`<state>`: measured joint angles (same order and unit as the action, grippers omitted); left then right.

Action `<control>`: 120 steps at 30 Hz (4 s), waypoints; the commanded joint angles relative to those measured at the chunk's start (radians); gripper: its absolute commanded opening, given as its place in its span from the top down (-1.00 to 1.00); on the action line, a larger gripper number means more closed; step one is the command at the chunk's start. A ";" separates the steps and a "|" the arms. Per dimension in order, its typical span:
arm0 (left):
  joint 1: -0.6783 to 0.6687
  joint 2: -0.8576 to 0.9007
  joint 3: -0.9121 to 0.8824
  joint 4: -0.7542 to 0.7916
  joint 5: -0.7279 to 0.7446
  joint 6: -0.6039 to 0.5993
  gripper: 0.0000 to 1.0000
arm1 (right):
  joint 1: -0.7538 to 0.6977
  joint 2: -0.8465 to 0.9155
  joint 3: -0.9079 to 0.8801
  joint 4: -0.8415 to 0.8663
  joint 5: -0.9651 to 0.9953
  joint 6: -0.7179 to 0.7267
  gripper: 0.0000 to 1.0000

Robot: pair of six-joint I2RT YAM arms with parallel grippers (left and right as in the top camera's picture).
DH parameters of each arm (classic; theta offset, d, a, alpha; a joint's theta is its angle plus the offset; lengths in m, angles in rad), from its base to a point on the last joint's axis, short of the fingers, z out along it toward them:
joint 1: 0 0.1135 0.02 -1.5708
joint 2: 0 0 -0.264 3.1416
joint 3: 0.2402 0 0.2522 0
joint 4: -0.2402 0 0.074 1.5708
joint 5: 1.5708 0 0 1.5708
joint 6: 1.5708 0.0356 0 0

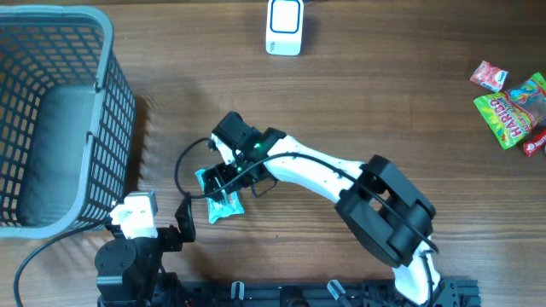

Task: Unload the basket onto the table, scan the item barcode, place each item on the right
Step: 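Reach the right gripper to the teal tissue pack and grasp it, then lift the tissue pack with the right gripper up to the scanner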

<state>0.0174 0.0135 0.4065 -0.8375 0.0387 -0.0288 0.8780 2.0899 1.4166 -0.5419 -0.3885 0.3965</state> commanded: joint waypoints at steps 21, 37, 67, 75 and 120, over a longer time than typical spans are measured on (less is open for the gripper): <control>-0.007 -0.007 -0.007 0.001 -0.006 -0.002 -1.00 | -0.022 0.188 0.000 -0.138 -0.169 0.276 0.91; -0.007 -0.007 -0.007 -0.089 -0.006 -0.002 -1.00 | -0.483 0.094 0.038 -0.739 -0.887 0.713 0.91; -0.007 -0.007 -0.007 -0.114 -0.006 -0.002 -1.00 | -0.672 0.098 0.038 -0.554 -0.924 1.670 0.91; -0.007 -0.007 -0.007 -0.114 -0.006 -0.002 -1.00 | -0.643 0.092 0.038 -0.141 -0.982 0.996 0.91; -0.007 -0.007 -0.006 -0.114 -0.006 -0.002 -1.00 | -0.545 0.240 0.396 0.496 -0.060 0.869 0.91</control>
<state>0.0174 0.0139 0.4065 -0.9546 0.0387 -0.0288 0.3534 2.4100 1.8019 0.0315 -0.3855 1.3231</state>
